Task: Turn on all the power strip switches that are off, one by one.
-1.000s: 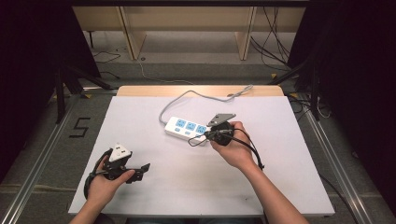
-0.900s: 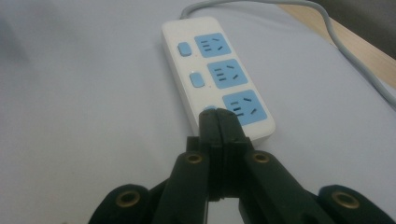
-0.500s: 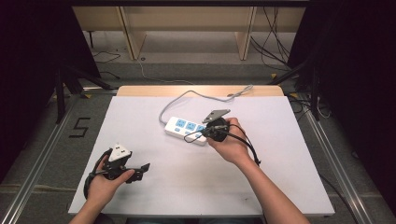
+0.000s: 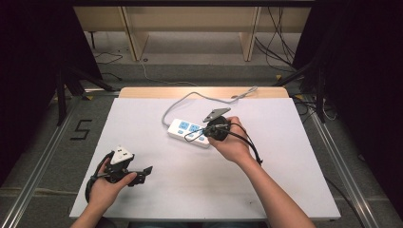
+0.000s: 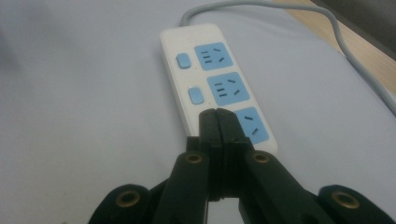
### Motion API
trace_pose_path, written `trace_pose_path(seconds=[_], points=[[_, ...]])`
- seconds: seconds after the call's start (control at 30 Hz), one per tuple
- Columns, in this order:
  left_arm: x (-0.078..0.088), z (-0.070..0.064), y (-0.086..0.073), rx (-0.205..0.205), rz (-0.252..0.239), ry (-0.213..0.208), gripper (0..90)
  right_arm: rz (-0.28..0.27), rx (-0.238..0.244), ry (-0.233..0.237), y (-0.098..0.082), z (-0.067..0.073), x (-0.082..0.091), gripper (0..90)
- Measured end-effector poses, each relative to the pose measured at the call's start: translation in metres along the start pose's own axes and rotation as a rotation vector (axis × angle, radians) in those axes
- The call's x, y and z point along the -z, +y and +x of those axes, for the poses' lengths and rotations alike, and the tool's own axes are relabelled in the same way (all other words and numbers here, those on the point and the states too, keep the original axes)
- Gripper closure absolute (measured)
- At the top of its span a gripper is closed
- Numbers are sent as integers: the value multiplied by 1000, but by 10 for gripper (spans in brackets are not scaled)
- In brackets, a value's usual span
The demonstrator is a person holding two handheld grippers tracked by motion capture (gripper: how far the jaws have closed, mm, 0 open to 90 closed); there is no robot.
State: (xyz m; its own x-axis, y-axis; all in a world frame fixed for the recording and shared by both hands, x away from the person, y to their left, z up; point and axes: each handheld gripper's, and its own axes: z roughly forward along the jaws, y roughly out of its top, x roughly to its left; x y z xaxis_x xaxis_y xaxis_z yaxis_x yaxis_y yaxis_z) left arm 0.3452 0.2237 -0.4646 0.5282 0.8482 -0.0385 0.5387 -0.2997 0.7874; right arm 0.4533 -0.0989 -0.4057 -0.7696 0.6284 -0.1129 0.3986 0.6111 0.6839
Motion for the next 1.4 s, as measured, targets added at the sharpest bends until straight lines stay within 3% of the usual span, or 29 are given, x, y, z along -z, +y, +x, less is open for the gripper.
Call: trace_pose_path(seconds=[0.63, 0.87, 0.97, 1.4], points=[[0, 0, 0, 1, 3, 2, 153, 19, -17, 10, 11, -1, -10, 900], [0, 1, 0, 0, 3, 2, 153, 21, 0, 11, 13, -4, -16, 900], [0, 1, 0, 1, 3, 2, 153, 37, -19, 11, 16, -3, -16, 900], [0, 1, 0, 0, 4, 1, 154, 37, -3, 17, 23, -4, -24, 900]])
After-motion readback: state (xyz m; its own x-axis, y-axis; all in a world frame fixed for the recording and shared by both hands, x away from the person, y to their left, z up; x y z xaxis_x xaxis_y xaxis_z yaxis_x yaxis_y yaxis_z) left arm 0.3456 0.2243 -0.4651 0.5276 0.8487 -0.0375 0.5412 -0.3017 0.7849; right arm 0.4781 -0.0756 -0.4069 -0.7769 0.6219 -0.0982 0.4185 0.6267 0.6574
